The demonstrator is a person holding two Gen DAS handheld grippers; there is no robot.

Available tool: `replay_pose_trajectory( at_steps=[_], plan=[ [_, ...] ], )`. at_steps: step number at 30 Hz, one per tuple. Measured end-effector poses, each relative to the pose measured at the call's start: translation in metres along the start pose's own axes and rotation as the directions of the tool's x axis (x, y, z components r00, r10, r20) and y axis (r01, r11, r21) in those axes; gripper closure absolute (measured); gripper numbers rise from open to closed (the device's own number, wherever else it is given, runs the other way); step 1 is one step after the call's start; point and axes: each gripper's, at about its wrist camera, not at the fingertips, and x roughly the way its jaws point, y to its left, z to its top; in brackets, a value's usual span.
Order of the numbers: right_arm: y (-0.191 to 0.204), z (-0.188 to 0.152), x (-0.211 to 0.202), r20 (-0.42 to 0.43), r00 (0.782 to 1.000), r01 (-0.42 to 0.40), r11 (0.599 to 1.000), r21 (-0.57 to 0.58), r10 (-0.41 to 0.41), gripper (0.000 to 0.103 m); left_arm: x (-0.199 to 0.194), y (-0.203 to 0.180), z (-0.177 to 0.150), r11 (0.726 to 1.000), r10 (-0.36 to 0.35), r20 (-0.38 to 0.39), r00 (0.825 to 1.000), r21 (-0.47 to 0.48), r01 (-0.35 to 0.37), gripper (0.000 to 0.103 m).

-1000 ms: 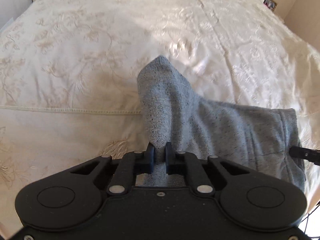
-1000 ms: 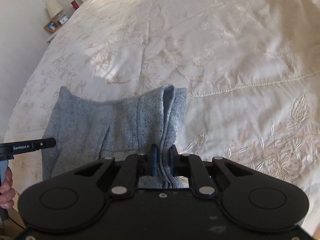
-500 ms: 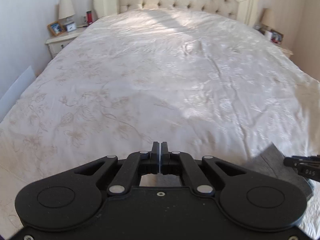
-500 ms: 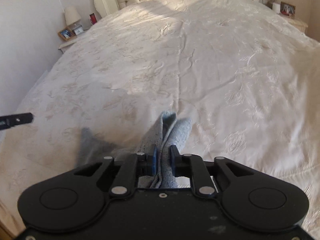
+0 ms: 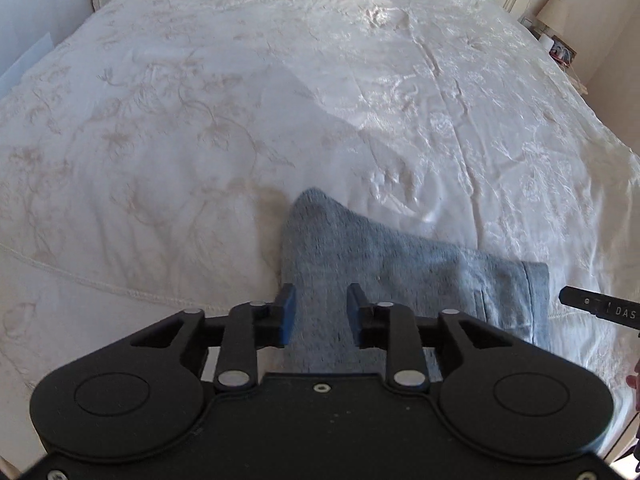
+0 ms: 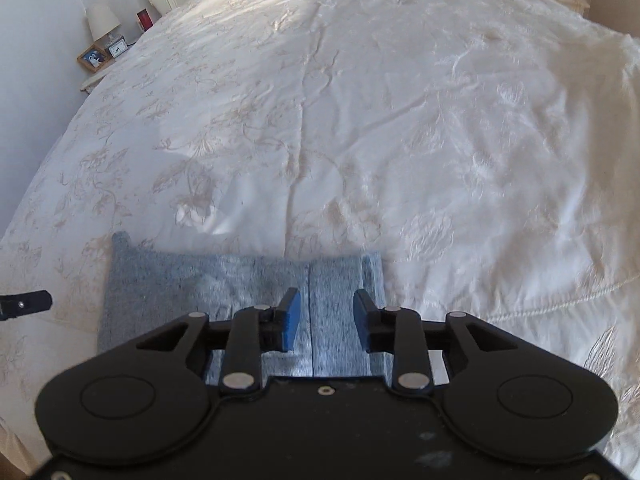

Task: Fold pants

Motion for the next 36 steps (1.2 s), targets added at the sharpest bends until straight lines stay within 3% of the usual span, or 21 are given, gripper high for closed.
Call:
replay_pose_trajectory(
  at_steps=[8,13,19,22,23,26,28,30,32,36],
  plan=[
    [-0.024,-0.035,0.044,-0.118,0.992,0.035,0.999,-0.002,-0.035,0.067,0.068,0.009,-0.041,1.000,-0.012,-0.185,0.983,-0.027,0.007,0.064],
    [-0.037,-0.043,0.060,-0.111,0.994,0.014,1.000,0.018,-0.012,0.054,0.076,0.003,-0.052,1.000,-0.008,-0.138,0.990,0.025,0.012,0.059],
    [-0.052,-0.044,0.069,-0.130,0.991,-0.031,0.996,0.088,0.042,0.050,0.078,0.007,-0.054,1.000,-0.029,-0.128,0.991,-0.013,0.028,0.055],
    [-0.058,-0.047,0.064,-0.138,0.989,-0.047,0.994,0.095,0.060,0.050,0.072,0.007,-0.063,1.000,0.008,-0.130,0.991,-0.006,-0.008,0.044],
    [-0.060,-0.047,0.062,-0.137,0.989,-0.045,0.996,0.077,0.055,0.050,0.070,0.008,-0.070,0.999,0.040,-0.134,0.990,0.001,-0.040,0.037],
    [-0.066,-0.056,0.054,-0.124,0.992,-0.007,0.999,0.031,0.010,0.050,0.061,0.012,-0.088,0.998,0.064,-0.113,0.992,0.001,-0.064,0.035],
    [-0.070,-0.058,0.049,-0.142,0.988,0.063,0.998,0.014,-0.060,0.050,0.054,0.016,-0.094,0.996,0.088,-0.113,0.990,-0.017,-0.091,0.036],
    [-0.071,-0.061,0.042,-0.140,0.985,0.102,0.995,-0.003,-0.101,0.050,0.046,0.020,-0.096,0.992,0.108,-0.115,0.987,-0.055,-0.115,0.039],
    [-0.065,-0.062,0.025,-0.100,0.986,0.127,0.991,-0.042,-0.130,0.049,0.033,0.021,-0.096,0.984,0.131,-0.103,0.986,-0.107,-0.142,0.046],
    [-0.039,-0.065,-0.018,0.033,0.992,0.129,0.979,-0.160,-0.125,0.049,-0.001,0.005,-0.098,0.976,0.168,-0.036,0.985,-0.133,-0.171,0.047]
  ],
)
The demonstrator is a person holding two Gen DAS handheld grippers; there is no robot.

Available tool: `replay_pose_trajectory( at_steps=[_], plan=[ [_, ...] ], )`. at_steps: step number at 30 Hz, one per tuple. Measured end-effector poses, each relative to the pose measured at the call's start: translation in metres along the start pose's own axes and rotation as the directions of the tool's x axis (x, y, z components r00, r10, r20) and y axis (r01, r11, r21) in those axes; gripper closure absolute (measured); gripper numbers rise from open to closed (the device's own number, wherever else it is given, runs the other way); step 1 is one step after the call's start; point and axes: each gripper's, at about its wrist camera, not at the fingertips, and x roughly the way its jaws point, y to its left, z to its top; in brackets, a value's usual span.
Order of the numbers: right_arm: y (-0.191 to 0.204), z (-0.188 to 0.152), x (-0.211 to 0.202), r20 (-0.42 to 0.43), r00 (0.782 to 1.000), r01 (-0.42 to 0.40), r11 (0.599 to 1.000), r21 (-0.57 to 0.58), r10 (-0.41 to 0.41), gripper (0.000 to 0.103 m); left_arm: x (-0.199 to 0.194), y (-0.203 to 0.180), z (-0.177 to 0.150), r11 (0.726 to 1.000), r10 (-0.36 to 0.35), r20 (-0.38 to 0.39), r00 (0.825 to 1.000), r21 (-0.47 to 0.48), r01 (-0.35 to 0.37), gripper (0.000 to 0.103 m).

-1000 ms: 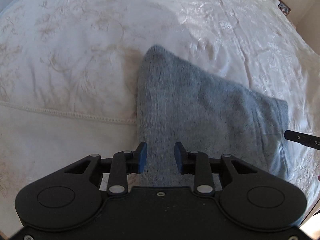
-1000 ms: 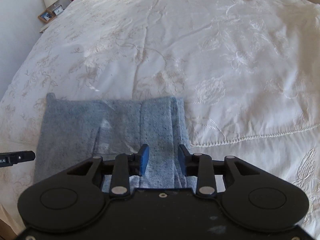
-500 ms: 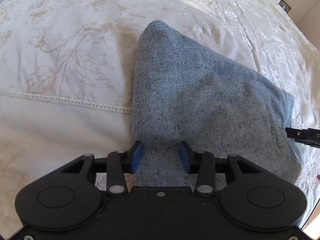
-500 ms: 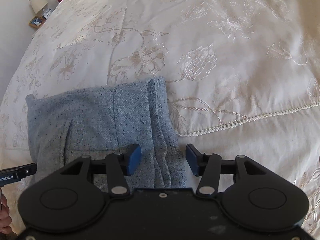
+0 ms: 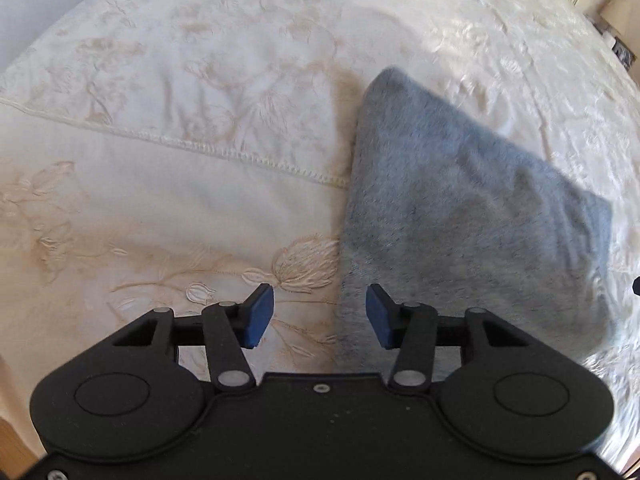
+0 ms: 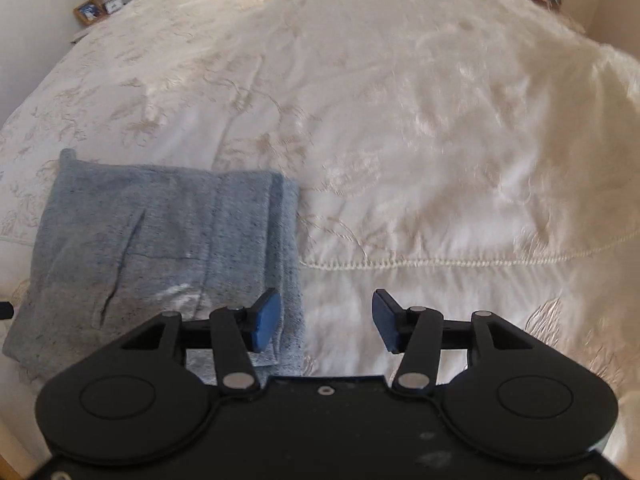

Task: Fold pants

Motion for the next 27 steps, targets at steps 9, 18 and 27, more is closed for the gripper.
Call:
replay_pose_trajectory(
  at_steps=[9,18,27],
  plan=[
    [0.044,-0.008,-0.077,0.100,0.993,-0.049,0.992,-0.116,0.061,0.049,-0.064,-0.074,-0.019,0.998,0.007,0.091,0.996,0.058,-0.013,0.046],
    [0.045,-0.028,-0.130,0.123,0.988,-0.088,0.995,-0.046,0.093,0.049,-0.089,-0.112,-0.042,0.996,0.033,0.032,0.999,0.079,-0.035,0.046],
    [0.032,-0.040,-0.148,0.125,0.987,-0.102,0.994,0.035,0.097,0.049,-0.105,-0.122,-0.057,0.996,0.042,0.031,0.999,0.074,-0.044,0.046]
  ],
)
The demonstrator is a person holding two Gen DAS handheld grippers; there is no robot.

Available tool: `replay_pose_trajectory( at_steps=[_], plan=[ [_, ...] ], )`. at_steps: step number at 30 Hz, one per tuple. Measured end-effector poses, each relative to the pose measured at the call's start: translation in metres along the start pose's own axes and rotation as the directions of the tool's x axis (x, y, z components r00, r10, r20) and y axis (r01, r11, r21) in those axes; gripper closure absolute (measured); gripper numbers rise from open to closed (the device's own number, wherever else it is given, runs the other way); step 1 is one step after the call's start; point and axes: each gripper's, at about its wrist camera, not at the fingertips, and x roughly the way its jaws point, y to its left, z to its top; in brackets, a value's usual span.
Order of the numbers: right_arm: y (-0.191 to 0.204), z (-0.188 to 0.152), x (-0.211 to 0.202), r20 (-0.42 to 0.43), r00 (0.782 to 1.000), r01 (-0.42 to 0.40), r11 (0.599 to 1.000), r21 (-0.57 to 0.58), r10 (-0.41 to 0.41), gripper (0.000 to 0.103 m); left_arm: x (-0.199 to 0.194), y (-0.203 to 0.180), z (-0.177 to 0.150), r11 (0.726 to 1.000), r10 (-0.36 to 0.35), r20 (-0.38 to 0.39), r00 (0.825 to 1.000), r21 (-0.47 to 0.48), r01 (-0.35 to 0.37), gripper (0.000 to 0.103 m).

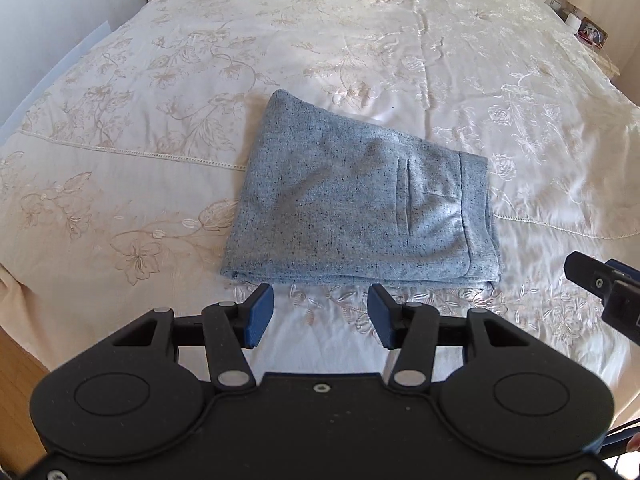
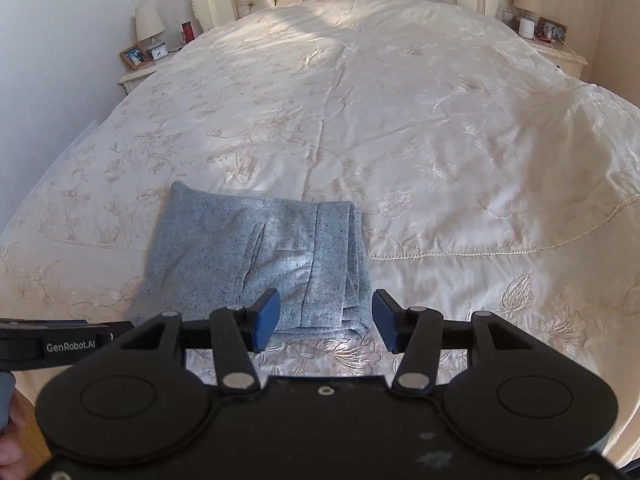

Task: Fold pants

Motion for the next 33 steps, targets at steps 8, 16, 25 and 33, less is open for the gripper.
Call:
replay_pose_trajectory(
  at_steps=[8,16,25,33],
  plan=[
    [0.002,-0.001,-0.013,0.031,0.999,-0.021,1.000,-0.007,0.021,0.049,-0.016,-0.001,-0.001,1.000,0.022,0.045,0.999,-0.005,-0.022,0.046],
    [0.013,-0.005,-0.022,0.045,0.999,-0.027,0.999,-0.020,0.028,0.049,-0.022,-0.004,-0.007,0.999,0.023,0.036,0.999,0.026,-0.024,0.046],
    [0.021,-0.009,-0.024,0.031,0.999,-0.037,0.999,-0.039,0.039,0.049,-0.023,0.000,-0.010,1.000,0.016,0.025,1.000,0.026,-0.016,0.046],
    [0.027,-0.012,-0.024,0.021,0.999,-0.040,0.997,-0.067,0.041,0.049,-0.021,0.004,-0.012,0.999,0.031,0.010,0.999,0.014,-0.031,0.046]
  ],
)
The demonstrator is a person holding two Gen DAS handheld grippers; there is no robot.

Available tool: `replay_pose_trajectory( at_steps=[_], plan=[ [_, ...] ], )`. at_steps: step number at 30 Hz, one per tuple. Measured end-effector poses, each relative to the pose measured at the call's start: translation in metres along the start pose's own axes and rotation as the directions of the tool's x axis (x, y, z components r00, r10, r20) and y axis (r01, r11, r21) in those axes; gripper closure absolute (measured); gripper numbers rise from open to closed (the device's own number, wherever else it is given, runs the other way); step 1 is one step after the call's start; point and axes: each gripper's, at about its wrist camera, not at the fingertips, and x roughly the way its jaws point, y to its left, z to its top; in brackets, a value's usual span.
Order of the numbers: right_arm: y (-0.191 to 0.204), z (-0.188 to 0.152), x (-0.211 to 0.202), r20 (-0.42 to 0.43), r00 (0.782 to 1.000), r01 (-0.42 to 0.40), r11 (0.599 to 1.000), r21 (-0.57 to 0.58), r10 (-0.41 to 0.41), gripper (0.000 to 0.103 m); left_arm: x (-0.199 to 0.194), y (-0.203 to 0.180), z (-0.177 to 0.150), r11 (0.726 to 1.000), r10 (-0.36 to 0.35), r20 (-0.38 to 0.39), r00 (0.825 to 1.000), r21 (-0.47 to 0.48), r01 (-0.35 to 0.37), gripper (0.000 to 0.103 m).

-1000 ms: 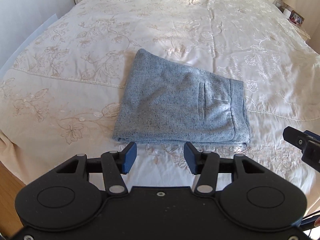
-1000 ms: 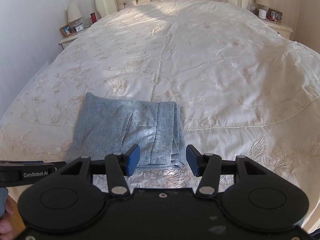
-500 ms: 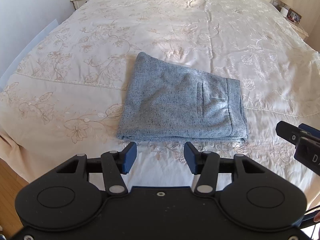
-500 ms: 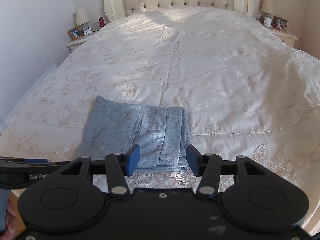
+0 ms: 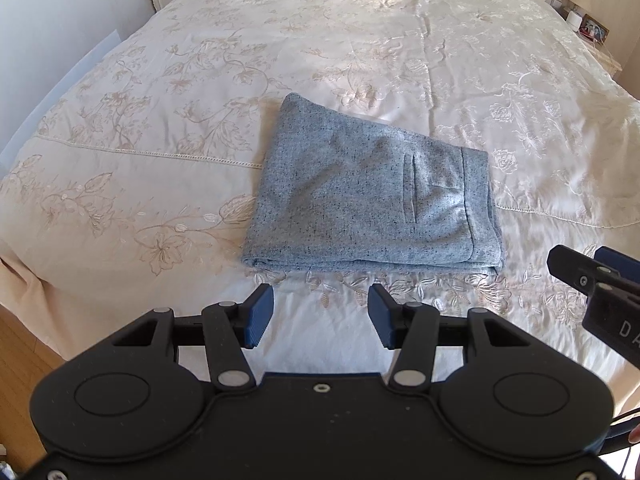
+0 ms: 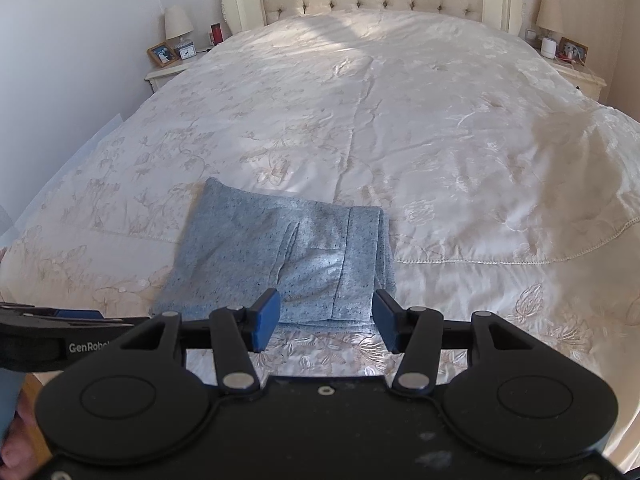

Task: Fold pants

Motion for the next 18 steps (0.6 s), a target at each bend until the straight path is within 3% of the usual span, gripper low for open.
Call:
replay_pose_trajectory(
  at_steps=[18],
  plan=[
    [0.0024,0.0003,0.0059,-0.022,1.000,-0.007,1.000,-0.018,0.007,0.049,0.0011,0.0007,0.0011,1.000,0.004,-0.009,1.000,-0.007,-0.004,0.046]
  ],
)
